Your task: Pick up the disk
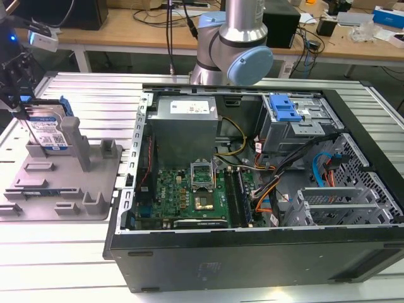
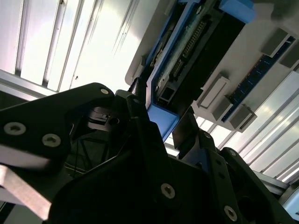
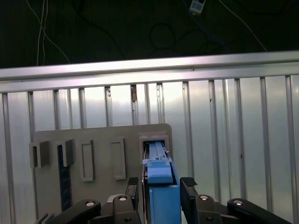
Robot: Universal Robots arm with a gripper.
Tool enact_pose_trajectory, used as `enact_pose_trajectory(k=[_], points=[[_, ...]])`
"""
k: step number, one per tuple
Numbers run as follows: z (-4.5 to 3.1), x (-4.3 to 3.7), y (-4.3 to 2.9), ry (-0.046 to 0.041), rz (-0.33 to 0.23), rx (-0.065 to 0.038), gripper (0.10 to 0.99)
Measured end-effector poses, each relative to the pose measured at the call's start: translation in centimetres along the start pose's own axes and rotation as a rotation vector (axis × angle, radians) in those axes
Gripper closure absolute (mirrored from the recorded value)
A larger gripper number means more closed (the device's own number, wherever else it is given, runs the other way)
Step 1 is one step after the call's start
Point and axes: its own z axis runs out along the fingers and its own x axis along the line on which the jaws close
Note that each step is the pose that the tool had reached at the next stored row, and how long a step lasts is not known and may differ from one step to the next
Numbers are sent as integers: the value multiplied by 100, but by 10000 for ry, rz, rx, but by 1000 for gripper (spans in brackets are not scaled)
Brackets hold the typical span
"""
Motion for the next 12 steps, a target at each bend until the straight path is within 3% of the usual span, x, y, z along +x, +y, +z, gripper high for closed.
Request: enact_pose_trajectory(k=[12], points=[[9,0,0,0,0,0,616]])
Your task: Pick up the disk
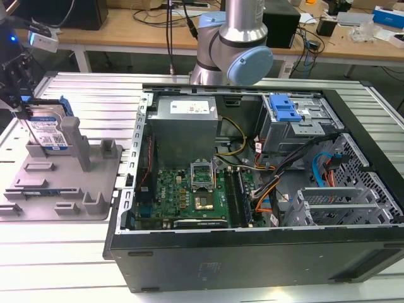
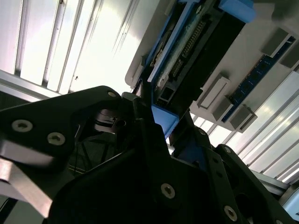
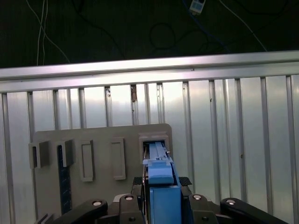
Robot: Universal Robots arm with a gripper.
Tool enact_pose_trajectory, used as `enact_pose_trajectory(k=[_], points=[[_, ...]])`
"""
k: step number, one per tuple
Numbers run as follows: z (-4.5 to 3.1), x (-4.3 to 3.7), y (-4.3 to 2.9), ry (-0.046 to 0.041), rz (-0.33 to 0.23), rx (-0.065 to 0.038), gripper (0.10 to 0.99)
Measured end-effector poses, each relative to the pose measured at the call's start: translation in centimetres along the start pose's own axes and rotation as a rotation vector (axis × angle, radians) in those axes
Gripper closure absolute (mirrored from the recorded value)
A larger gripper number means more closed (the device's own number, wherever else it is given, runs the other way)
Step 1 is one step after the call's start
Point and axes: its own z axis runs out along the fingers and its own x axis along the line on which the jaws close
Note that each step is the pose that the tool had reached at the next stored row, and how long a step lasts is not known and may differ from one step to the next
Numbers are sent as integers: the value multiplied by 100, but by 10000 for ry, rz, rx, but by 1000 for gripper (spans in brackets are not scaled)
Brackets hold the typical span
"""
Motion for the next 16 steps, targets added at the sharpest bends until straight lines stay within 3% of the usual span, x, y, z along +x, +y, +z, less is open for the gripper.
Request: enact_pose_trajectory(k=[1,16], points=[[1,0,0,-1,0,1,690],[5,0,0,0,0,1,718]])
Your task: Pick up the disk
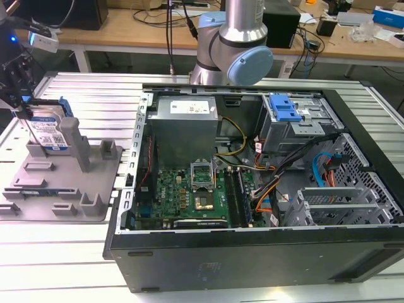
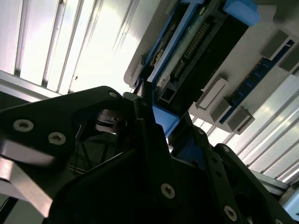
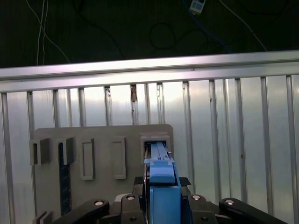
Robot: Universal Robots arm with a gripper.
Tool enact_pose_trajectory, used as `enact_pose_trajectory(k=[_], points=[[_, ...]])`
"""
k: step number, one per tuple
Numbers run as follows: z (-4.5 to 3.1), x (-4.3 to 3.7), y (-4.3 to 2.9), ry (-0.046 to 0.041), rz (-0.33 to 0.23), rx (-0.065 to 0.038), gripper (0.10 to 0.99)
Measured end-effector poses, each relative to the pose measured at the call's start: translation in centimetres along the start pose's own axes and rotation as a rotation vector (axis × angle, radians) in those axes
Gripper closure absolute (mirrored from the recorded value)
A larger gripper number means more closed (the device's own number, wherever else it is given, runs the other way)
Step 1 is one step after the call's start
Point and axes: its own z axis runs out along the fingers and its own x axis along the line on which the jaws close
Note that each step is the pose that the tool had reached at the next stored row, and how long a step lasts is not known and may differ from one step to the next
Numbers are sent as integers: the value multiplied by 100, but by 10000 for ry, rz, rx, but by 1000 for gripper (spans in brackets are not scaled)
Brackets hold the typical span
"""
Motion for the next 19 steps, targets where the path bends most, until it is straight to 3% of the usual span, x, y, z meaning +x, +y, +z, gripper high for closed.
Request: enact_pose_trajectory(k=[19], points=[[-30,0,1,-6,-30,-2,718]])
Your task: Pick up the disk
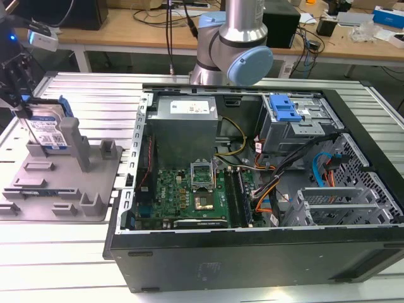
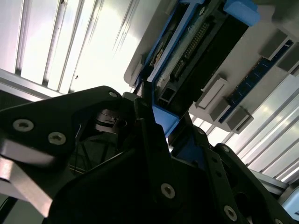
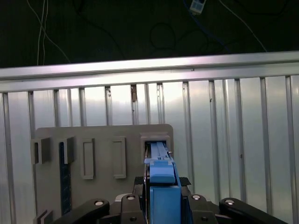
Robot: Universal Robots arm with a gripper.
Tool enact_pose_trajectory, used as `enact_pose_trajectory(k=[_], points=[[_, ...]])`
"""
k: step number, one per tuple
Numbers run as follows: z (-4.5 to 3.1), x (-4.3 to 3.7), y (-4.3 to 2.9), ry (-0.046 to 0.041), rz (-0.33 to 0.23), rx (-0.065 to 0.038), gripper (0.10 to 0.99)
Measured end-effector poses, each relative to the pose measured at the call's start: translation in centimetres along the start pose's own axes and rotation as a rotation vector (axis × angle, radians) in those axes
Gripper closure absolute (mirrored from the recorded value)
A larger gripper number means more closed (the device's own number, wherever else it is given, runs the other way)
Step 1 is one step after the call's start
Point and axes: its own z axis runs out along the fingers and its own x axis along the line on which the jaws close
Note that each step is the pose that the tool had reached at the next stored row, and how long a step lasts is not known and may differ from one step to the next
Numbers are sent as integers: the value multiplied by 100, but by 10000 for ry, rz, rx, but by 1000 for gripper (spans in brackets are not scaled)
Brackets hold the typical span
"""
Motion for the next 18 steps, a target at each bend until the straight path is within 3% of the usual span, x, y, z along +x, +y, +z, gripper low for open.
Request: enact_pose_trajectory(k=[7,10,11,13,18], points=[[-173,3,2,0,-77,3,718],[-307,5,4,1,-86,3,718],[-410,6,6,1,-89,3,718],[-504,8,7,1,-91,3,718],[-935,14,14,1,-92,3,718]])
